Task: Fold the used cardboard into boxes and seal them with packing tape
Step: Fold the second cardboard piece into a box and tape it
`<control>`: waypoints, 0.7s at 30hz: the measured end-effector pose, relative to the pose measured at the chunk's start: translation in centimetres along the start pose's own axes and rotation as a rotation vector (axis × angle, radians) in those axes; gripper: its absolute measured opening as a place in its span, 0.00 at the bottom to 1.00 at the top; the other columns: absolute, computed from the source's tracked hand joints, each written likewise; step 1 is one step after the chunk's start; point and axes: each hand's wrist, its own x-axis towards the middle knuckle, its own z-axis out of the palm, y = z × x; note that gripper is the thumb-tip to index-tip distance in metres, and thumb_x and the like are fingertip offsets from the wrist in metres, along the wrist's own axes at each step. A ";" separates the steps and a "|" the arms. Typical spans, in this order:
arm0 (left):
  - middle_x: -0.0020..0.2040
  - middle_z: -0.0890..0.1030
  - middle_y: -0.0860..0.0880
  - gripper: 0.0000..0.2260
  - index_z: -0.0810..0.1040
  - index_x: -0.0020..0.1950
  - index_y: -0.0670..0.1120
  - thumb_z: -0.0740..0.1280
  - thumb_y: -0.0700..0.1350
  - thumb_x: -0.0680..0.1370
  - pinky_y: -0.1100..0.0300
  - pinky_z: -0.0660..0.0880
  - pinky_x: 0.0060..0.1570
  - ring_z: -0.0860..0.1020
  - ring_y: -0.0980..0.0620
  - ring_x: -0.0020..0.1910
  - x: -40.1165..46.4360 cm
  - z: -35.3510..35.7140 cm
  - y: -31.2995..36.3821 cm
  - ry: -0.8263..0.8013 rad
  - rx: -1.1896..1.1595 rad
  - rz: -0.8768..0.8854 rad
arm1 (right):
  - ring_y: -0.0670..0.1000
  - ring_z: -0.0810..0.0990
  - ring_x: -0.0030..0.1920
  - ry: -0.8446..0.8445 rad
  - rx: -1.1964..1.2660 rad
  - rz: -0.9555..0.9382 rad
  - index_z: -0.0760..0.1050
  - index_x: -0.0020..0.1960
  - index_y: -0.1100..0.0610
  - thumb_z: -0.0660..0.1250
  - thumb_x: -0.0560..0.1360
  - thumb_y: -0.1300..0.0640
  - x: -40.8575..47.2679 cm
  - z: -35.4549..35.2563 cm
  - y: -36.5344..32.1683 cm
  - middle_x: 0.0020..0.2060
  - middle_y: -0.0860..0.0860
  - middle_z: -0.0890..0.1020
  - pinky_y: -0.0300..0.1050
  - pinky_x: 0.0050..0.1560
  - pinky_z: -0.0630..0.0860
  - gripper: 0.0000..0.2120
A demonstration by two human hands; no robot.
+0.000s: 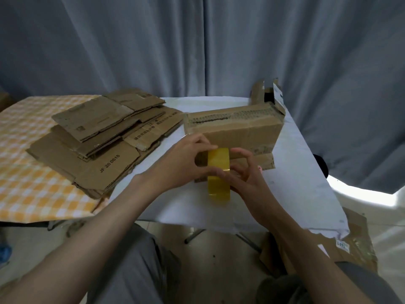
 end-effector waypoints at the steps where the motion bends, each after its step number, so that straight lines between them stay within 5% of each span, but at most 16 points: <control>1: 0.55 0.74 0.58 0.37 0.78 0.68 0.53 0.62 0.73 0.66 0.59 0.72 0.56 0.71 0.58 0.54 0.1 0.1 0.1 -0.006 0.005 -0.001 | 0.57 0.83 0.57 0.004 -0.006 -0.001 0.63 0.70 0.49 0.73 0.74 0.55 -0.1 -0.2 0.2 0.56 0.57 0.83 0.62 0.60 0.79 0.29; 5: 0.52 0.75 0.57 0.29 0.81 0.63 0.53 0.67 0.68 0.68 0.57 0.74 0.53 0.72 0.58 0.52 0.1 0.2 0.9 0.020 0.034 0.032 | 0.58 0.82 0.58 -0.012 0.001 -0.011 0.62 0.70 0.51 0.71 0.75 0.66 -0.4 -0.7 0.7 0.58 0.58 0.82 0.60 0.61 0.79 0.30; 21: 0.47 0.80 0.53 0.11 0.83 0.55 0.48 0.75 0.41 0.73 0.51 0.77 0.50 0.78 0.53 0.46 -0.7 -0.4 3.1 0.171 0.009 -0.023 | 0.57 0.84 0.56 0.001 0.034 -0.016 0.63 0.70 0.48 0.73 0.74 0.64 -0.5 0.0 1.0 0.59 0.56 0.82 0.57 0.56 0.81 0.30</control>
